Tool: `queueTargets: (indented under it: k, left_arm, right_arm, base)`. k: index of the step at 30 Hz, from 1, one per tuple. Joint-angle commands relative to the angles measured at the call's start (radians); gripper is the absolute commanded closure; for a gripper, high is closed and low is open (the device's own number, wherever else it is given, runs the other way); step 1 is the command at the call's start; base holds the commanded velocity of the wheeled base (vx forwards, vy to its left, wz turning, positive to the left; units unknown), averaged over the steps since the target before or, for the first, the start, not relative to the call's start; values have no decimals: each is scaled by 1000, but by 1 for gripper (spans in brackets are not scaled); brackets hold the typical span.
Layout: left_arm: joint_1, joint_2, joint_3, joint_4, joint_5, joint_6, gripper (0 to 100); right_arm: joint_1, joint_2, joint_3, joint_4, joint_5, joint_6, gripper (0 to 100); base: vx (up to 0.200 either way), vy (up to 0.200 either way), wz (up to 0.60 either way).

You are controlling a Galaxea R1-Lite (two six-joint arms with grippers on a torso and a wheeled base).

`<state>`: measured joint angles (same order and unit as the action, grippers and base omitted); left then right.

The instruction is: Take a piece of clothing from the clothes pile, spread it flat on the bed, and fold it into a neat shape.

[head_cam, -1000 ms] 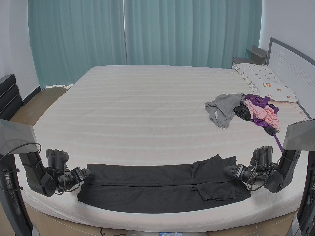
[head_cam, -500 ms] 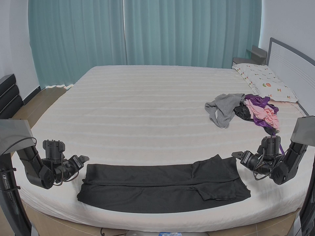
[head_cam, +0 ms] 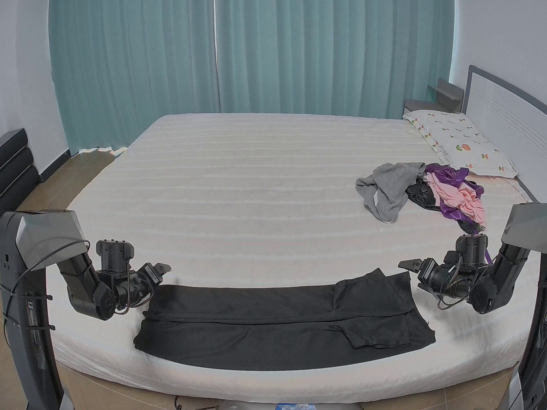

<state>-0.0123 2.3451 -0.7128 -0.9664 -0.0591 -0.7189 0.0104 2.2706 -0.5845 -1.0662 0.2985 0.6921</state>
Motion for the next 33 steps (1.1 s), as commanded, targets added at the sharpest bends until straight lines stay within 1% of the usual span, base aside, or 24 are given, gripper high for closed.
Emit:
queueTargets:
  k: [1,2,3,15,21,22,33]
  left_arm:
    - [-5,37,-19,2,1,3,0]
    - [-6,37,-19,2,-1,3,0]
    - [-6,37,-19,2,-1,3,100]
    - [14,36,-8,-8,18,-8,100]
    - [18,34,-11,-8,22,-43,100]
    - [18,34,-10,-8,21,-45,100]
    - [20,36,-10,-8,21,-45,100]
  right_arm:
    - [-20,40,-18,-6,25,1,0]
    - [-20,49,-26,-6,30,1,0]
    - [-21,49,-28,-6,30,1,0]
    - [-7,148,-124,-12,28,-2,0]
    - [-7,171,-146,-14,24,-11,0]
    - [-7,173,-146,-14,22,-13,100]
    - [-29,181,-167,-15,14,-6,100]
  base:
    - [0,0,0]
    - [0,0,0]
    - [0,0,0]
    - [0,0,0]
    - [0,0,0]
    - [0,0,0]
    - [0,0,0]
